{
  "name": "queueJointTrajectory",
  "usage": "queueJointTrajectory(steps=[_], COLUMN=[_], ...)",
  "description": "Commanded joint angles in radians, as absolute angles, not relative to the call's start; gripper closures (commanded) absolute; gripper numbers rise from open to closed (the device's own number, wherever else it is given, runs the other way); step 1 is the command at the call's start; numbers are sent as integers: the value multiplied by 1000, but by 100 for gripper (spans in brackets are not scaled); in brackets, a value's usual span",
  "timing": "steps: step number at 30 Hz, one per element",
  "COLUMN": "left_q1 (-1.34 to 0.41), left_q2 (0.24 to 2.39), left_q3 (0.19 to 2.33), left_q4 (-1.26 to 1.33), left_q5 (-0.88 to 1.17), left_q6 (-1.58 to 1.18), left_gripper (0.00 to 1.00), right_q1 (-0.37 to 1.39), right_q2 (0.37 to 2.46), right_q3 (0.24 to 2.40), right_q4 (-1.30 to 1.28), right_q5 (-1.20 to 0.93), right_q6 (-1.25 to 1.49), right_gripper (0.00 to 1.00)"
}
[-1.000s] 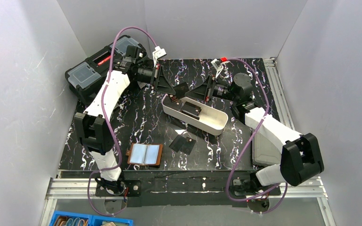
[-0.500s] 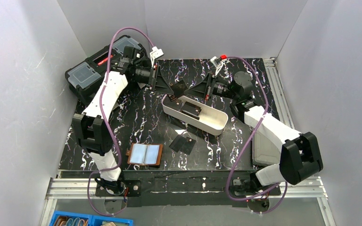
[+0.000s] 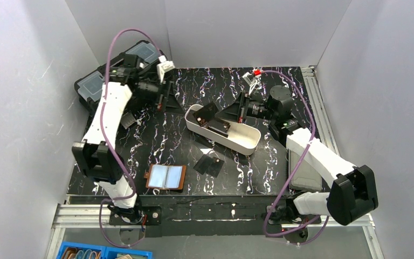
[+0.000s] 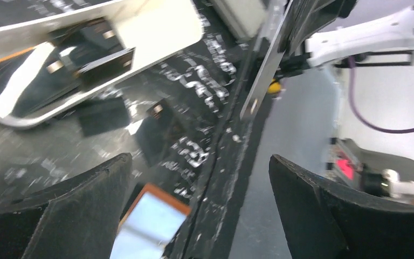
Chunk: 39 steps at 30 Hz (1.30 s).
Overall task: Put the credit cards into the card holder
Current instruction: Pick up the credit card from the storage box, then insert the credit card into the card holder.
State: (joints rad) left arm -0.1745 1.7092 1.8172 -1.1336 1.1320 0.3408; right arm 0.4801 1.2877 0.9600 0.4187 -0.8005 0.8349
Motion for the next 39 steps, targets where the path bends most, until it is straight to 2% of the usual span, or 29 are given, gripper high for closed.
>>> queueJointTrajectory(steps=[1, 5, 9, 14, 28, 39], left_q1=[-62, -26, -13, -2, 38, 51], left_q2=[1546, 1419, 1286, 1187, 1101, 1197], left_q3=[1776, 1537, 1266, 1070, 720, 662], left_q4=[-1378, -1435, -1365, -1308, -946, -750], left_q5=[961, 783, 603, 497, 370, 331], left_q6=[614, 840, 991, 1101, 1197, 1174], left_gripper=[2, 2, 2, 2, 2, 2], right_q1=[514, 606, 704, 793, 922, 971], right_q2=[1274, 1372, 1509, 1688, 1997, 2068], right_q3=[949, 1022, 1125, 1270, 1533, 1567], right_q4=[175, 7, -91, -220, -462, -517], right_q5=[-823, -814, -804, -792, -808, -714], right_q6=[704, 635, 613, 579, 542, 536], right_gripper=[99, 99, 99, 99, 99, 99])
